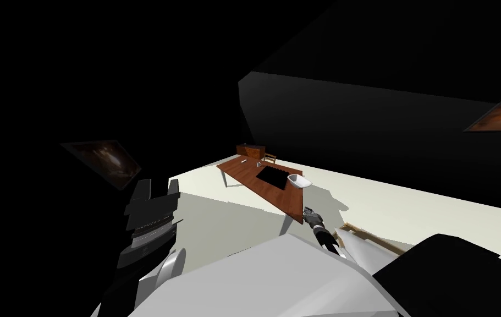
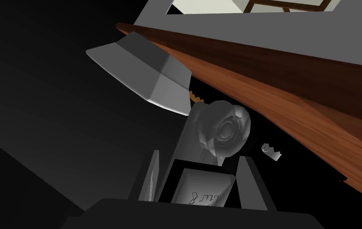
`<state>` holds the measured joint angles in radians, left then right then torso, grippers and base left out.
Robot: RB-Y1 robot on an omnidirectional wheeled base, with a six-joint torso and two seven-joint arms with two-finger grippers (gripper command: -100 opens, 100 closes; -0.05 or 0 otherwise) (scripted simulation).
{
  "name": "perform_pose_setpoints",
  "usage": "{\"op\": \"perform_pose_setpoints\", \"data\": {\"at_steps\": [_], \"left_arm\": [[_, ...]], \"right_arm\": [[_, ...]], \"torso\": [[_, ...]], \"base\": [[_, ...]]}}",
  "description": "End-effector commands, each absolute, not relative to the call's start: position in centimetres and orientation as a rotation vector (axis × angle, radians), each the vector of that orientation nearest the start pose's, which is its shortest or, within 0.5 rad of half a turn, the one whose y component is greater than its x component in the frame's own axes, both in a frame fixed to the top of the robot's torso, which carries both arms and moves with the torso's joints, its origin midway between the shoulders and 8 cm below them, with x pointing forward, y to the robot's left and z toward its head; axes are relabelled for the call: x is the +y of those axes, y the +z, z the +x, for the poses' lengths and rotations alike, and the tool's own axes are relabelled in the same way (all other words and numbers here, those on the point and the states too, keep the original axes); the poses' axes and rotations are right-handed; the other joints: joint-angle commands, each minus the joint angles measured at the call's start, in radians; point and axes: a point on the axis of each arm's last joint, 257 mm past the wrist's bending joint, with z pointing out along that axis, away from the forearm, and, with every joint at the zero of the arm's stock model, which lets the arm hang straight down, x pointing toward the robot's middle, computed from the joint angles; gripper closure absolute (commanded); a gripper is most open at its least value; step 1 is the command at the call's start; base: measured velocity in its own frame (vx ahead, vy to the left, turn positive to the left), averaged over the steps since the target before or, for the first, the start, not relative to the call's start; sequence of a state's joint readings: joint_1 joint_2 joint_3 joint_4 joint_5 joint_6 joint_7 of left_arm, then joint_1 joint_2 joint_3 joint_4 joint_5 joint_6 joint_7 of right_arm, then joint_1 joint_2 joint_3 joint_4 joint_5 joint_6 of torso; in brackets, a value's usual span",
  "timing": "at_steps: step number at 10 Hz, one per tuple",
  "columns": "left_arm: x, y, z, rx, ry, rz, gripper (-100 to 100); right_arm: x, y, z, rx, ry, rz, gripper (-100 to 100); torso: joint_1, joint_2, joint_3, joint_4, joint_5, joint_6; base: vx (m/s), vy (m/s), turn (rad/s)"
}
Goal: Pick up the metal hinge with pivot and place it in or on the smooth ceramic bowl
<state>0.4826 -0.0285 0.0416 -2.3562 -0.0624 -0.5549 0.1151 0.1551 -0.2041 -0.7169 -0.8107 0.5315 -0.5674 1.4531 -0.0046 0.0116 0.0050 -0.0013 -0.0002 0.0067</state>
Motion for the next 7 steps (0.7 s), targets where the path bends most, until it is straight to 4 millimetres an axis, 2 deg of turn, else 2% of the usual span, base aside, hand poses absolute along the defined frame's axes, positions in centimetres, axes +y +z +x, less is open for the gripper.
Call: {"op": "perform_pose_setpoints", "data": {"at_steps": [1,2,5,7], "left_arm": [[27.9,7.2,31.6,0.500,-1.365,-0.551,0],[27.9,7.2,31.6,0.500,-1.365,-0.551,0],[27.9,7.2,31.6,0.500,-1.365,-0.551,0],[27.9,7.2,31.6,0.500,-1.365,-0.551,0]], "right_arm": [[-59.6,-44.2,27.8,1.927,-0.769,0.031,100],[-61.5,-43.5,27.9,1.928,-0.797,0.054,100],[-64.8,-42.0,27.9,1.925,-0.839,0.104,100],[-67.5,-40.7,28.0,1.919,-0.864,0.160,100]], "torso": [[0.000,0.000,0.000,0.000,0.000,0.000],[0.000,-0.002,-0.001,0.000,0.001,-0.001],[-0.003,-0.001,0.000,0.000,0.000,-0.001],[-0.005,-0.005,-0.002,0.000,0.000,-0.003]], "base": [[-0.119,-0.036,0.067],[-0.158,-0.071,0.131],[-0.138,-0.085,0.137],[-0.085,-0.121,0.249]]}}
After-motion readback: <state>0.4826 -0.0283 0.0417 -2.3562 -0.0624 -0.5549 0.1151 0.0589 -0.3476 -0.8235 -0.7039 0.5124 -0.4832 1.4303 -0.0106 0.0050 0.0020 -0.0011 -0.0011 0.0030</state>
